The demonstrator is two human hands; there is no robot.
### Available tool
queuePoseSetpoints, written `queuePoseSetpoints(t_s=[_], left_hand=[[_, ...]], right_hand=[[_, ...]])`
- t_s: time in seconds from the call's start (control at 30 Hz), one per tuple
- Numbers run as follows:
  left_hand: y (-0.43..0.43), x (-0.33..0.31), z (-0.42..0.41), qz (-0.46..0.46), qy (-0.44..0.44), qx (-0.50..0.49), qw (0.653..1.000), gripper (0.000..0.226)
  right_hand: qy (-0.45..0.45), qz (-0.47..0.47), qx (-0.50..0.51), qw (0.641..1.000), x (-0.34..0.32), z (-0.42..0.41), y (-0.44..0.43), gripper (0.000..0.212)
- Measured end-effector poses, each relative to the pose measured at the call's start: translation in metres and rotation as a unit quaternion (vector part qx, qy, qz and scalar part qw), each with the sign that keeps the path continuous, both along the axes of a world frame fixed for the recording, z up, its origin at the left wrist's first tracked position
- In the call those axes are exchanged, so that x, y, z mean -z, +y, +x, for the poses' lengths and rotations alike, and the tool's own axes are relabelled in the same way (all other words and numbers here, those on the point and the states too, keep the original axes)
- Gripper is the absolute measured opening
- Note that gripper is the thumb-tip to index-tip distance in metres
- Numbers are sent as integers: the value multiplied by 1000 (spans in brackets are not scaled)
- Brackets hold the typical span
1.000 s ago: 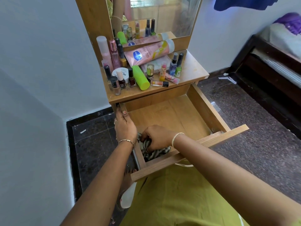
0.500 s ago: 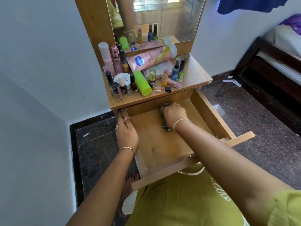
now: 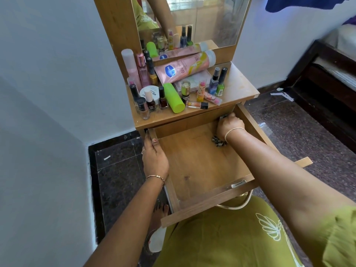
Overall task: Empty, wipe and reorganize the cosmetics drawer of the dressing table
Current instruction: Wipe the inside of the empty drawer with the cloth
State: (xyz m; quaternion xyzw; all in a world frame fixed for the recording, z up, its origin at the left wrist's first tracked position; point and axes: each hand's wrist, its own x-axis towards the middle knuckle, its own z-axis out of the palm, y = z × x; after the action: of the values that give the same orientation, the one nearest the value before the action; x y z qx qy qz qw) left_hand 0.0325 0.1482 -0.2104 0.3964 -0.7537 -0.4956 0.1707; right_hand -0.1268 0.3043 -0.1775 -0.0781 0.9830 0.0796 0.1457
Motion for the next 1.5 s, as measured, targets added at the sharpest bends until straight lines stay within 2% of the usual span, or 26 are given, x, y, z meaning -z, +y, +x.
queuePoseSetpoints(t_s=[0.13, 0.27, 0.4, 0.6, 0.73, 0.9, 1.07, 1.13, 1.2, 1.3, 1.4, 1.5], left_hand=[[0, 1, -1, -1, -8, -2, 1000, 42], [-3, 3, -3, -2, -14, -1, 1000, 43], [-3, 5, -3, 4, -12, 0, 1000, 43], [-3, 5, -3, 2, -4, -1, 1000, 42], [-3, 4, -3, 0, -4, -6, 1000, 42], [-2, 7, -2, -3, -4, -9, 1000, 42], [-4, 11, -1, 0, -11, -7, 1000, 44], [-5, 11, -2, 1, -8, -5, 1000, 44], [-6, 10, -2, 0, -6, -2, 1000, 44], [-6, 8, -2, -7, -8, 1, 1000, 44], [-4, 8, -1, -4, -6, 2, 1000, 44], [-3, 7, 0, -6, -10, -1, 1000, 43]], right_hand=[[-9, -15, 20, 1000, 0, -1, -1, 51], [-19, 0, -7, 1000, -1, 2, -3, 54], [-32, -9, -47, 998, 4, 12, -6, 43], [-56, -33, -9, 998, 1, 12, 1, 53], [-31, 4, 17, 999, 1, 12, 14, 60], [-62, 124, -78, 987, 13, 37, 20, 48], [-71, 193, -259, 944, 19, 82, -18, 44], [-71, 156, -259, 950, 26, 100, -41, 46], [-93, 80, -232, 965, 26, 120, -60, 49], [-113, 3, -249, 962, 18, 142, -66, 54], [-106, -17, -265, 958, 5, 144, -48, 56], [-94, 12, -260, 961, -3, 139, -29, 56]])
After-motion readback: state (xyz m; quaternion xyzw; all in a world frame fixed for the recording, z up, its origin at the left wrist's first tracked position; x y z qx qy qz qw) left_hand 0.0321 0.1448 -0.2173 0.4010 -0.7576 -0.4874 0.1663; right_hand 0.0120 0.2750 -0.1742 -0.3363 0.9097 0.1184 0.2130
